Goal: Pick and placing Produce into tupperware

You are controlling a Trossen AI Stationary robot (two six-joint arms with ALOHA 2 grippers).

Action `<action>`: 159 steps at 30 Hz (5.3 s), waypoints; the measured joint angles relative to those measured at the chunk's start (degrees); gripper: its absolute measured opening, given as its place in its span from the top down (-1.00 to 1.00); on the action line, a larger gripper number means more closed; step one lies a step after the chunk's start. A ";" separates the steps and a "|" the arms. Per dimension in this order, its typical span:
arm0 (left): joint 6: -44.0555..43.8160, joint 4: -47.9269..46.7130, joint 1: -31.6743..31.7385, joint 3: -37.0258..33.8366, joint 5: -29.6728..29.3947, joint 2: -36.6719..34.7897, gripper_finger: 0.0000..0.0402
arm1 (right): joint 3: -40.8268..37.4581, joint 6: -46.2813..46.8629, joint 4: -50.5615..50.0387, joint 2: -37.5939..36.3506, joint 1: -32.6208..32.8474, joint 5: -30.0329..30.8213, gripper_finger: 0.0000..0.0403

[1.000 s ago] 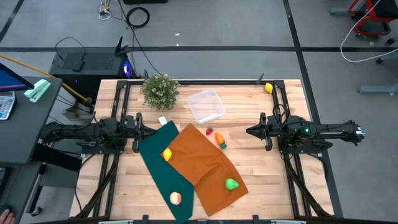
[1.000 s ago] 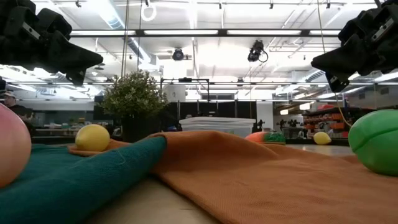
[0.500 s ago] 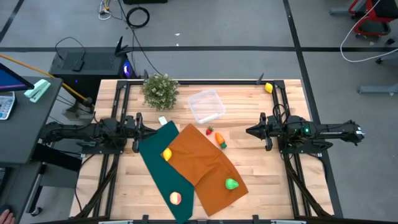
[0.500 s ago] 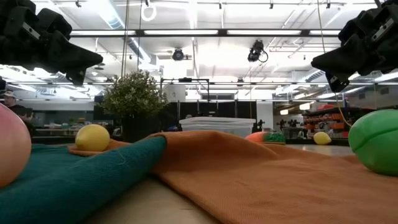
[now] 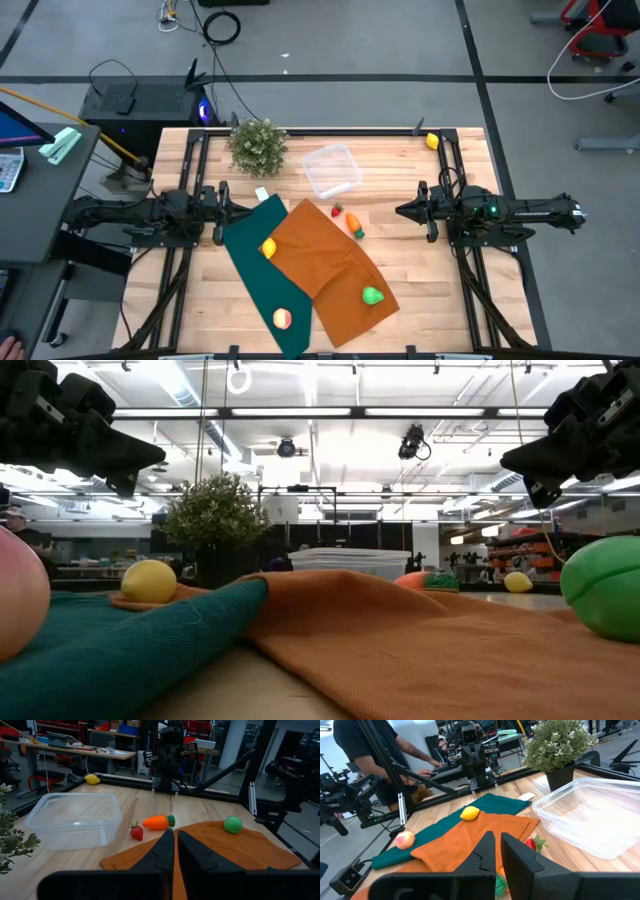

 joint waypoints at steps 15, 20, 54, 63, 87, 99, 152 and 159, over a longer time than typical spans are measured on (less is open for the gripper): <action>0.00 0.00 -0.01 0.00 0.00 -0.01 0.85 | 0.00 0.00 0.01 0.02 0.00 0.00 1.00; 0.00 0.00 -0.01 0.00 -0.01 -0.01 0.88 | 0.02 0.00 0.02 0.02 -0.02 0.00 1.00; 0.00 0.00 -0.02 0.00 -0.01 0.00 0.82 | 0.02 0.00 0.02 0.02 -0.02 0.00 1.00; 0.00 0.00 -0.01 0.00 -0.01 -0.01 0.88 | -0.01 0.00 0.00 0.01 -0.02 0.00 1.00; 0.00 0.02 0.00 0.00 -0.01 -0.02 0.87 | 0.02 0.00 0.01 0.00 -0.01 0.01 1.00; -0.31 0.45 0.00 0.00 -0.39 -0.02 0.82 | 0.00 0.00 0.00 0.02 0.01 0.00 1.00; -8.97 25.99 5.72 16.42 -24.93 15.56 0.95 | 24.53 -27.39 52.90 23.38 -0.40 19.60 1.00; -9.16 25.96 8.71 25.99 -24.81 26.25 0.92 | 41.61 -28.08 30.63 33.99 -4.86 25.25 1.00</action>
